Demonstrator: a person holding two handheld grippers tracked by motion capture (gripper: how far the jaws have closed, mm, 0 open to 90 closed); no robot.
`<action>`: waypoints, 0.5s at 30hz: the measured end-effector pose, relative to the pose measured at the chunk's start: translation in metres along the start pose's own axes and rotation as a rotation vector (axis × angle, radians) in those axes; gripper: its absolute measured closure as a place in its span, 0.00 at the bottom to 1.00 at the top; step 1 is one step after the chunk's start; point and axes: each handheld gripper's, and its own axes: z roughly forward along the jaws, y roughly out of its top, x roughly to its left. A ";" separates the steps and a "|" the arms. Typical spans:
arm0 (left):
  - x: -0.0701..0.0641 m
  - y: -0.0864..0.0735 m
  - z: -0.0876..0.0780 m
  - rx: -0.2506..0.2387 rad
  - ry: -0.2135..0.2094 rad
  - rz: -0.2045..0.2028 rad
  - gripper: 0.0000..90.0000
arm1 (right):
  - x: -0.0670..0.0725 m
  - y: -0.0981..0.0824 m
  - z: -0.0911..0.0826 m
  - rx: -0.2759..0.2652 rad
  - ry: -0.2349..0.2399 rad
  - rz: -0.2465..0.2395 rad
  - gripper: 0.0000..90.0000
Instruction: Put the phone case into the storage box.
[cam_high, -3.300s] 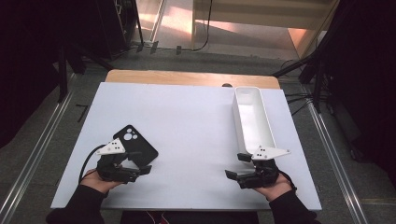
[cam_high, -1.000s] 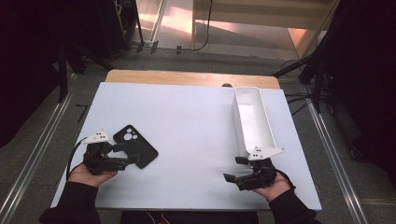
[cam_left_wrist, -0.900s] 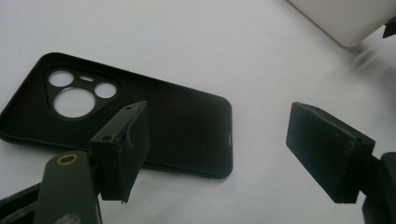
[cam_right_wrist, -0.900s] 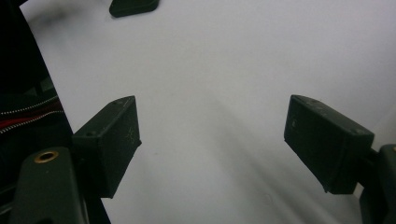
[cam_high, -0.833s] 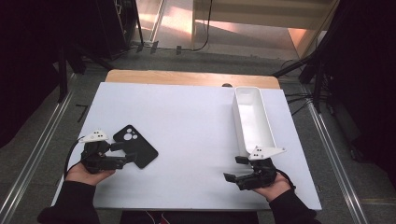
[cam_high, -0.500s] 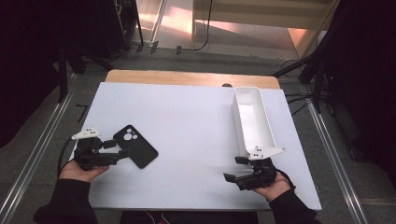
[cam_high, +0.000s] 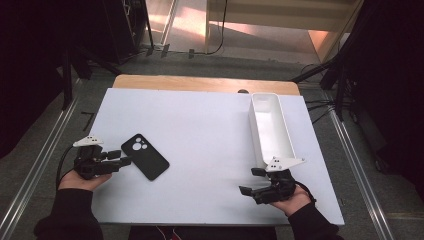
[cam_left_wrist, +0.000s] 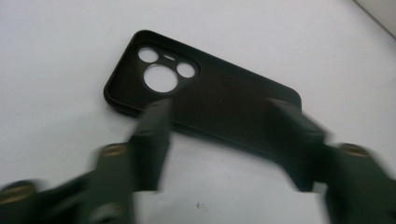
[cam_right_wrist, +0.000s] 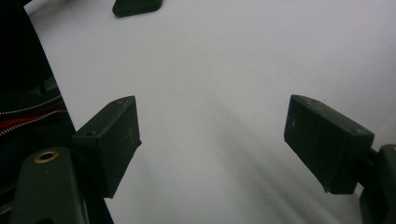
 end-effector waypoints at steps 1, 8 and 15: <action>-0.001 0.001 0.001 0.004 0.014 -0.002 0.66 | 0.000 0.000 0.000 0.002 0.002 0.000 0.19; 0.003 0.001 0.008 0.013 0.054 0.044 0.99 | 0.001 0.000 0.000 0.002 0.006 -0.006 0.19; 0.017 -0.001 0.016 0.033 0.038 -0.006 1.00 | 0.001 0.000 0.000 0.005 0.006 -0.005 0.19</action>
